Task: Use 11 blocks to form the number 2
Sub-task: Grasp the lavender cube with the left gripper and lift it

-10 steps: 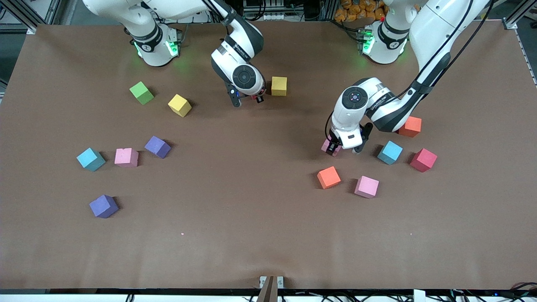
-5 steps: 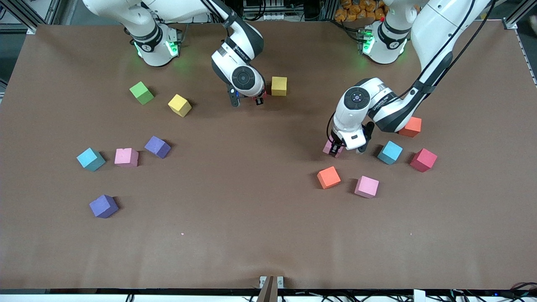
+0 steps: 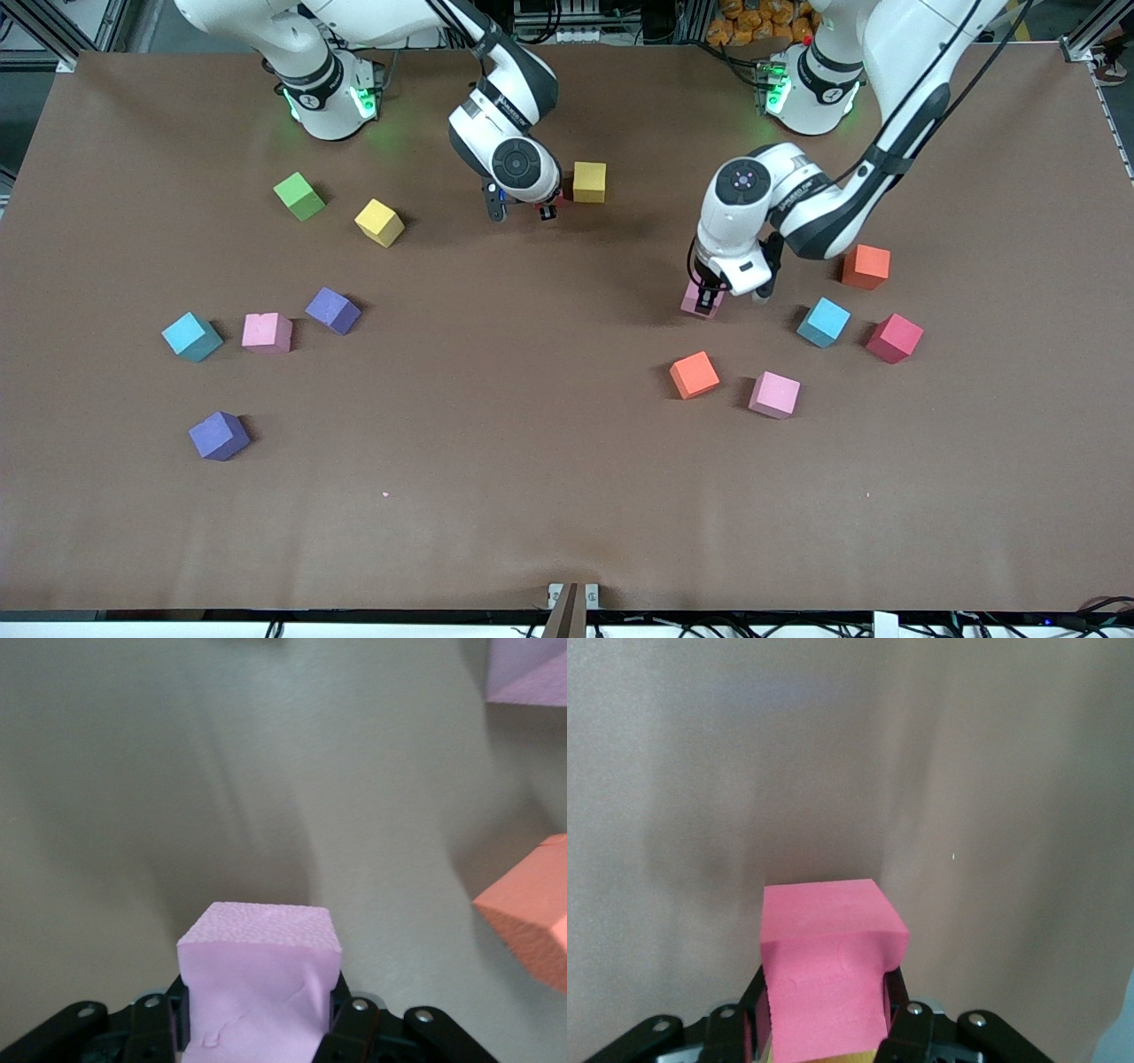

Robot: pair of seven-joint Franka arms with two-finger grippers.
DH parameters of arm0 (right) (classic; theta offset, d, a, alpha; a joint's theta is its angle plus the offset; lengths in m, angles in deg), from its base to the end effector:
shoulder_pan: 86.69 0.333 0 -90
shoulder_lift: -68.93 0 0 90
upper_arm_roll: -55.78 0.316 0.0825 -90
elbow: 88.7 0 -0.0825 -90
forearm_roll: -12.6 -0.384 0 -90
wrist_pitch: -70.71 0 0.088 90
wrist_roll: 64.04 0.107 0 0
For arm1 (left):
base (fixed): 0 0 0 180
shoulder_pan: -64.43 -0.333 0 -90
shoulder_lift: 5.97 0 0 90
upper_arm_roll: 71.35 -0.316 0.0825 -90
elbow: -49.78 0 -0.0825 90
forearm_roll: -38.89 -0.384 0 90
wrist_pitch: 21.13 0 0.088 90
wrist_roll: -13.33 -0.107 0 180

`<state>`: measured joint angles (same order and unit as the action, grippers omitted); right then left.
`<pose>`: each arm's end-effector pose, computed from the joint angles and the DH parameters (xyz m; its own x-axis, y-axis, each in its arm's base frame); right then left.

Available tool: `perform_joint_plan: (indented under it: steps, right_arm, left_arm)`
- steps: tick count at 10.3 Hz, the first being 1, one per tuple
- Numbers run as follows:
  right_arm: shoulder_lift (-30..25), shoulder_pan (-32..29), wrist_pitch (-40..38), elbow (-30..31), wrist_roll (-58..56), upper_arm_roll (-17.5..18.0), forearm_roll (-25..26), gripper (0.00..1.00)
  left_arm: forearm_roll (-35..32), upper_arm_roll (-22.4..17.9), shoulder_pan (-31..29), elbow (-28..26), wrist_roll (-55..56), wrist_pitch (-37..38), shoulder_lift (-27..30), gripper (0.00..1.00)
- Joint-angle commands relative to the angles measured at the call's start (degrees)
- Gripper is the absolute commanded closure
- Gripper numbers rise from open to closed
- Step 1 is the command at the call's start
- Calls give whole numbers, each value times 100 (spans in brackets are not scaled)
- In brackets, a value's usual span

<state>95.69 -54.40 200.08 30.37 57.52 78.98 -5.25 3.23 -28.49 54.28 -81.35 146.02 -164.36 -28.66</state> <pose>0.3094 0.4676 0.2018 0.1355 -0.9811 -0.1383 -0.8808 -0.1832 0.4367 0.4320 -0.2942 0.2186 0.2974 0.9508 0.0865 0.9532 -0.3008 0.0294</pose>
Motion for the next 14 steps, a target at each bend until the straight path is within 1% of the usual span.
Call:
perform_joint_plan:
  steps: [1,3,5,7,8,9,14]
  right_arm:
    - [215,24,211,11,254,123,-79,100]
    - [250,32,247,11,307,176,-79,100]
    - [285,32,352,11,316,193,-79,100]
    - [312,41,388,11,351,211,-79,100]
    - [338,41,396,11,351,211,-79,100]
    - [356,41,414,2,360,211,-79,100]
    - [426,59,484,-51,360,211,-79,100]
  left_arm:
    - [-47,380,-128,-298,589,486,371,100]
    - [444,889,-460,-290,652,830,371,100]
    - [805,1669,-1161,-298,774,1024,371,100]
    - [859,2408,-1909,-482,1064,1095,362,100]
    - [859,2681,-2165,-596,1100,1095,353,100]
    - [859,2788,-2306,-641,1100,1095,327,100]
    - [859,2816,-2308,-676,1065,1104,292,100]
